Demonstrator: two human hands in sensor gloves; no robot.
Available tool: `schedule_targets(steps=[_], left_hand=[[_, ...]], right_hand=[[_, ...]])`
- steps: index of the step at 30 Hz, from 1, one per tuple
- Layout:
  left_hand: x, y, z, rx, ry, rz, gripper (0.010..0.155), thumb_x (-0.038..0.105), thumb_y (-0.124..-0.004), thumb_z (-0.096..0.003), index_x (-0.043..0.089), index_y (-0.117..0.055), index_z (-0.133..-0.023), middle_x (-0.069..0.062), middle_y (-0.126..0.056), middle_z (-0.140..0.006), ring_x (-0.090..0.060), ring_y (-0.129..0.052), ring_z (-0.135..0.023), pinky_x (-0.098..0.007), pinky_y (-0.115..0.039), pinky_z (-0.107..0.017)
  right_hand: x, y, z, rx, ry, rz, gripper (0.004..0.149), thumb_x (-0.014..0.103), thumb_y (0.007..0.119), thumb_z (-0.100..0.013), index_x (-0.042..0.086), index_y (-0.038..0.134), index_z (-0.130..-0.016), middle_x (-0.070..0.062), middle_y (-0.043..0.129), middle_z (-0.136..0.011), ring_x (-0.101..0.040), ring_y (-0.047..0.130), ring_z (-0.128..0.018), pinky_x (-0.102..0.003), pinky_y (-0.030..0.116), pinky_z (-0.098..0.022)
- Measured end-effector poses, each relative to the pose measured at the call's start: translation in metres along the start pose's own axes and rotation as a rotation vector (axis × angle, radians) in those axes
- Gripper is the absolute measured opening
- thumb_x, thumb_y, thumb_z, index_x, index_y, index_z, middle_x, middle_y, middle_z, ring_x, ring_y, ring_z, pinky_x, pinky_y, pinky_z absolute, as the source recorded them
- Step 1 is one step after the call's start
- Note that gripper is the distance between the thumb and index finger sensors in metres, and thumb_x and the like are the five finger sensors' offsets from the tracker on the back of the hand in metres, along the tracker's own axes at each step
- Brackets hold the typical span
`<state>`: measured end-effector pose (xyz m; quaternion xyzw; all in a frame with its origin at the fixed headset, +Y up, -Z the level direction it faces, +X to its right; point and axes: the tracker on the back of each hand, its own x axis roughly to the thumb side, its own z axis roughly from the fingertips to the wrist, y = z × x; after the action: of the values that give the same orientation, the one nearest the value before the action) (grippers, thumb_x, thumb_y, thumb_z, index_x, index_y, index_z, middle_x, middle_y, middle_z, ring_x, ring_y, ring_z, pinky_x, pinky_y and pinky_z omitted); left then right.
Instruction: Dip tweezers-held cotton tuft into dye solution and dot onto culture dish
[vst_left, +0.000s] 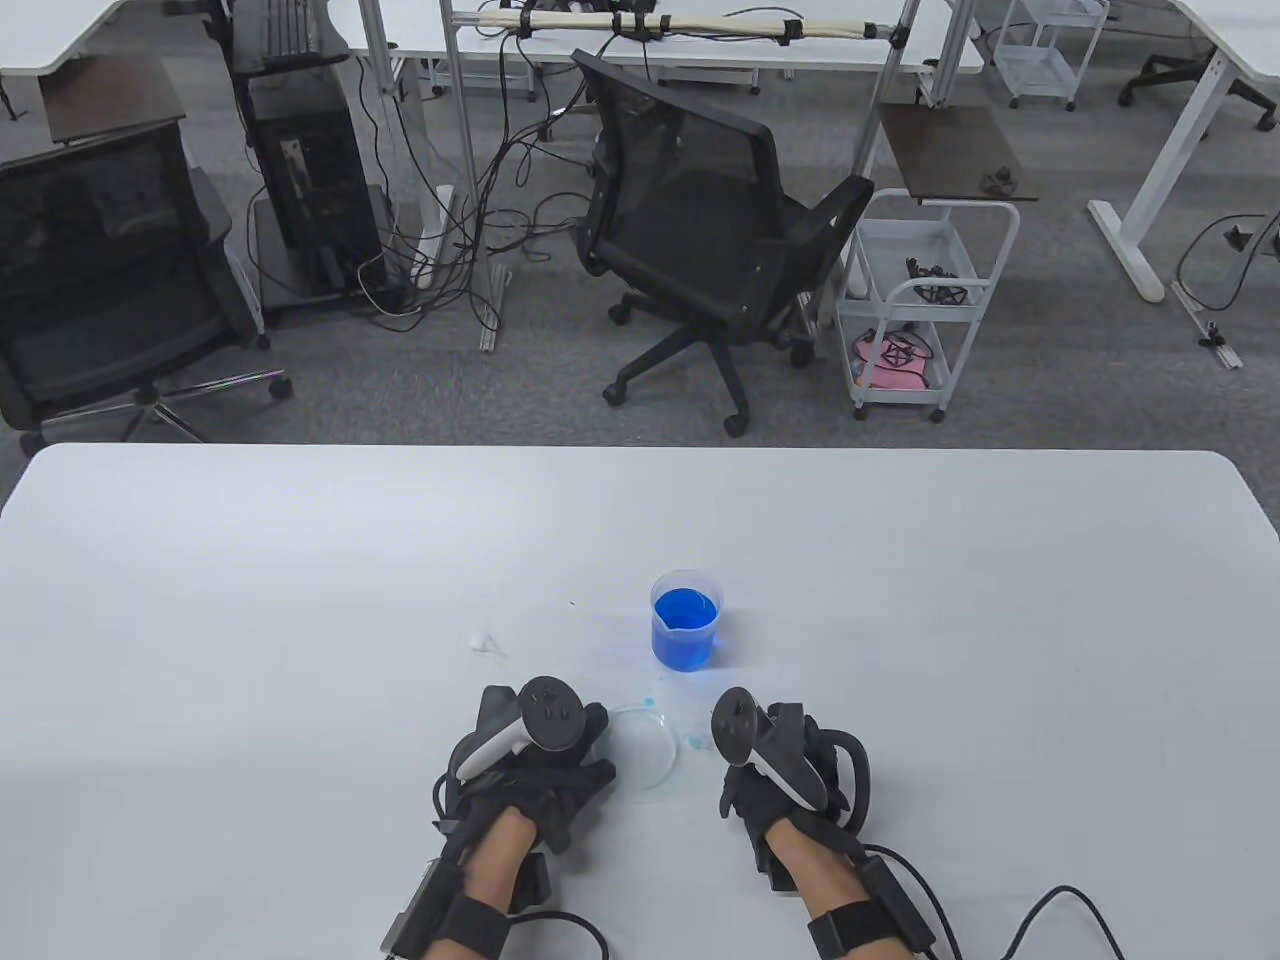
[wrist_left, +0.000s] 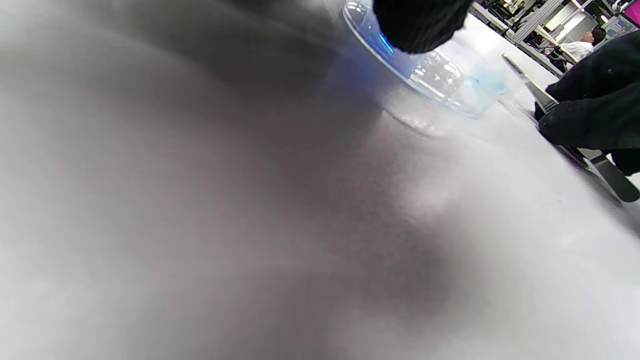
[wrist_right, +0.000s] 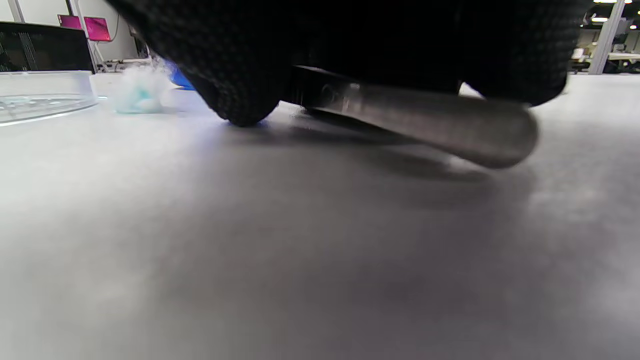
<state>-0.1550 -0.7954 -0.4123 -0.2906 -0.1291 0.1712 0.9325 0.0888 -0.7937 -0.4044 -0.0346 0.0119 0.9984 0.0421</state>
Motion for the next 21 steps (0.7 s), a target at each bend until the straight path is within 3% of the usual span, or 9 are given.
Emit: schedule_targets(steps=[12,17,21], left_hand=[[-0.002,0.003,0.002,0.045,-0.05,0.021,0.068,0.046,-0.063,-0.0627,0.024,-0.026,-0.115,-0.024,-0.014,-0.122,-0.052,-0.012,-0.105,-0.076,-0.018,-0.067],[0.0,0.019,0.021,0.184,-0.097,0.035,0.068,0.044,-0.065,-0.0625,0.019,-0.03,-0.115,-0.025,-0.015,-0.121,-0.053,-0.015,-0.104,-0.075,-0.02,-0.067],[-0.002,0.037,0.044,0.287,-0.109,0.036,0.064,0.041,-0.066,-0.0622,0.014,-0.04,-0.114,-0.026,-0.022,-0.121,-0.054,-0.018,-0.104,-0.075,-0.021,-0.067]], right_hand=[[-0.014,-0.006,0.002,0.039,0.016,-0.11,0.058,0.039,0.085,-0.04,0.005,0.08,-0.087,-0.027,0.076,-0.091,-0.033,0.09,-0.063,-0.048,0.085,-0.04],[-0.027,-0.034,0.008,-0.073,0.018,-0.189,0.061,0.038,0.084,-0.041,0.007,0.074,-0.092,-0.027,0.068,-0.098,-0.04,0.086,-0.072,-0.055,0.08,-0.048],[-0.041,-0.059,0.014,-0.192,0.017,-0.266,0.063,0.038,0.084,-0.041,0.008,0.07,-0.095,-0.027,0.058,-0.103,-0.045,0.075,-0.083,-0.064,0.067,-0.058]])
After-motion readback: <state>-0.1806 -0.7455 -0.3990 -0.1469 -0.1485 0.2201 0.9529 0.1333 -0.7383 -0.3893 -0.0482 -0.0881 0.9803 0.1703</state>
